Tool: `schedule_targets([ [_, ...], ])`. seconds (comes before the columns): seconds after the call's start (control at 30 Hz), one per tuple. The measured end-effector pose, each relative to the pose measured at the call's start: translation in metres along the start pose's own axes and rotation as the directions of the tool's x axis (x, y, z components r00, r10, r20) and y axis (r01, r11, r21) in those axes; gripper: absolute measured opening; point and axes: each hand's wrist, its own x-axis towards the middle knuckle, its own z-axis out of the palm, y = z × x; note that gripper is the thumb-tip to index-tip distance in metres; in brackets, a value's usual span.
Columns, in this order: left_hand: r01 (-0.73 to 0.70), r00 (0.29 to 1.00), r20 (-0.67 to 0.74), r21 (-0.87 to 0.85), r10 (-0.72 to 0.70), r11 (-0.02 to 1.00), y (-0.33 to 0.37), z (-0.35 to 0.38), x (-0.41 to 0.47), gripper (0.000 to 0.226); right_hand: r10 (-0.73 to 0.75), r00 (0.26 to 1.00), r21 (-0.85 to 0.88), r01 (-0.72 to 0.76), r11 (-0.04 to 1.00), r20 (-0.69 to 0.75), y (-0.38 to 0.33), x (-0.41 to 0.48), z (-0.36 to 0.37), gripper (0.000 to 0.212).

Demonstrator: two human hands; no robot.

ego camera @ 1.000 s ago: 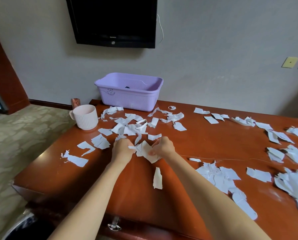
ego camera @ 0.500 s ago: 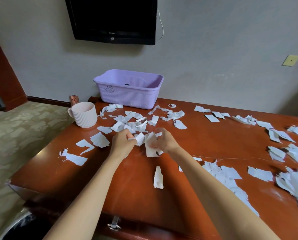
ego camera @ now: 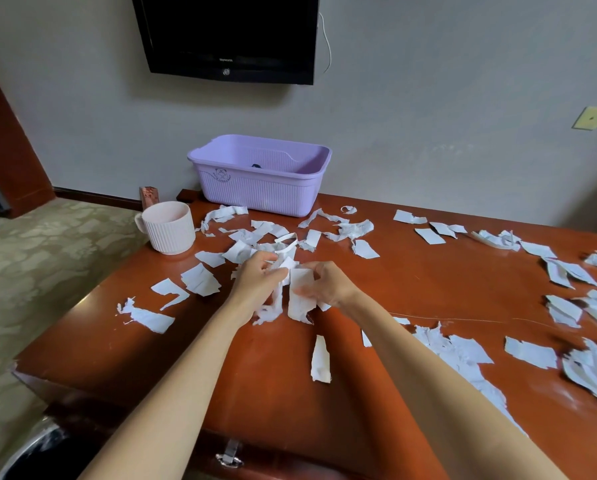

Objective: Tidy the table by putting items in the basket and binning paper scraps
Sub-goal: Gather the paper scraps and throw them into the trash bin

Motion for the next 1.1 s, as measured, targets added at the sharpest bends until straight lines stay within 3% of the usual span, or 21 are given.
schedule_targets([
  [0.23,0.026,0.998,-0.059,0.106,-0.020,0.994,0.004,0.007,0.001,0.045,0.051,0.995,-0.014,-0.052,0.999,-0.087,-0.001,-0.005,-0.008,0.055],
  [0.43,0.032,0.962,-0.273,0.075,-0.011,0.997,0.004,-0.011,-0.006,0.035,0.080,0.975,0.092,-0.062,0.994,-0.206,-0.018,-0.016,-0.003,0.055],
  [0.57,0.023,0.916,-0.401,-0.030,-0.033,0.999,-0.003,-0.050,-0.019,0.033,0.032,0.988,0.193,-0.002,0.981,-0.152,-0.052,-0.024,0.022,0.047],
  [0.77,0.029,0.841,-0.538,-0.059,-0.056,0.998,-0.032,-0.125,-0.041,0.030,-0.040,0.999,0.271,0.048,0.961,-0.035,-0.108,-0.028,0.098,0.048],
  [1.1,0.198,0.579,-0.756,-0.234,-0.306,0.952,-0.148,-0.277,-0.075,0.026,-0.135,0.967,0.181,0.096,0.979,0.215,-0.187,-0.017,0.287,0.039],
])
